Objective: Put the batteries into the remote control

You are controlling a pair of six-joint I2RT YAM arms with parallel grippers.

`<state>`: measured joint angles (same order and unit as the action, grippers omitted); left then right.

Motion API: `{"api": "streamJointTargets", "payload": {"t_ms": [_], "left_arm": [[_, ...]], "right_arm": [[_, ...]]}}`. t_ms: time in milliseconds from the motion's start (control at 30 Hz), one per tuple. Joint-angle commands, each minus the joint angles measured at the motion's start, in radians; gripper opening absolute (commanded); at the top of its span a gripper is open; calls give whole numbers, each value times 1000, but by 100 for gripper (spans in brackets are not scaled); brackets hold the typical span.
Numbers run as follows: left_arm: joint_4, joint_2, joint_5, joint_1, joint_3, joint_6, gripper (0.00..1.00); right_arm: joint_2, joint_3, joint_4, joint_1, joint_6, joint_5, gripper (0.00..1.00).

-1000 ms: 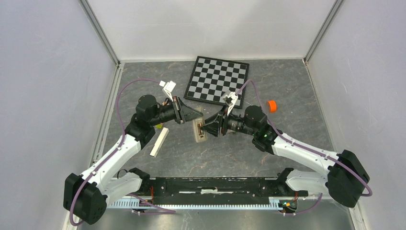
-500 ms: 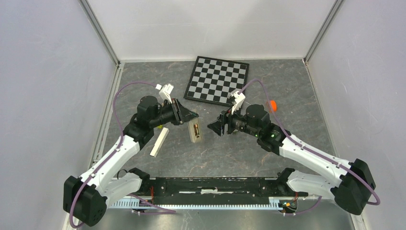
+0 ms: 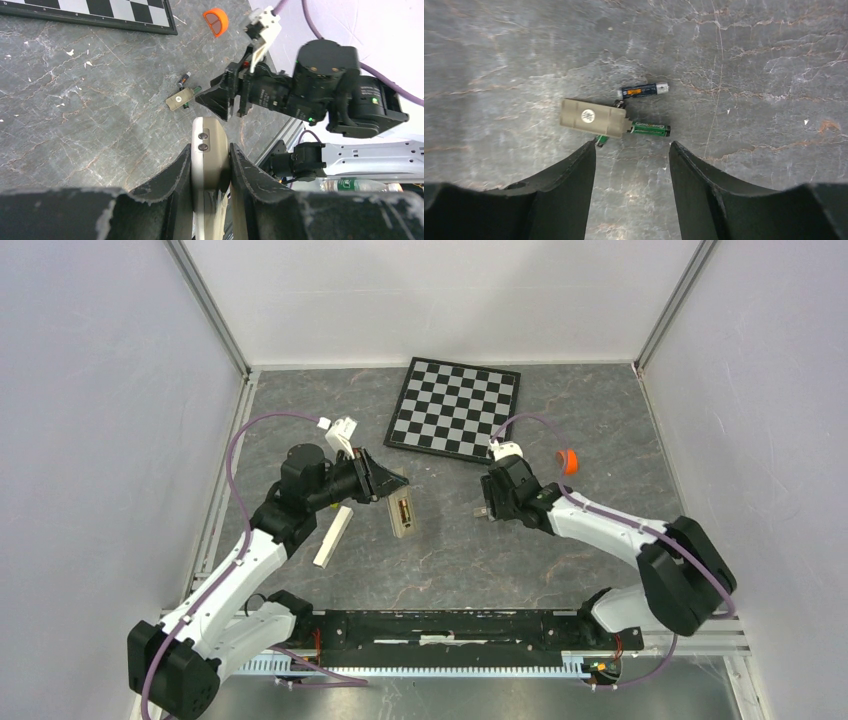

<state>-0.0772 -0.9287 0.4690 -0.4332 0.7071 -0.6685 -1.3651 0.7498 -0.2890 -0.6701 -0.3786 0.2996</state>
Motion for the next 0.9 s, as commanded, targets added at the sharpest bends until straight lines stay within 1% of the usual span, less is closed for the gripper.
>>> {"api": "streamJointTargets", "payload": {"t_ms": [0,100,233,467,600,767,867], "left_arm": [[9,25,-4,8,-2,30,2],[7,25,-3,7,-3,29,2],[4,16,0,7,4,30,2],[9,9,-3,9,5,27,2],[10,6,-3,10,0,24,2],[10,7,-6,9,-3,23,2],[7,9,-6,9,-3,23,2]], "right_arm": [[-79,54,55,36,13,-10,60],[-114,53,97,46,13,-44,56],[-144,56,128,52,7,-83,47],[-165,36,167,52,1,-144,36],[-162,14,221,52,-3,-222,29],[-171,11,245,53,-10,-295,26],[-174,9,243,57,-6,-297,26]]}}
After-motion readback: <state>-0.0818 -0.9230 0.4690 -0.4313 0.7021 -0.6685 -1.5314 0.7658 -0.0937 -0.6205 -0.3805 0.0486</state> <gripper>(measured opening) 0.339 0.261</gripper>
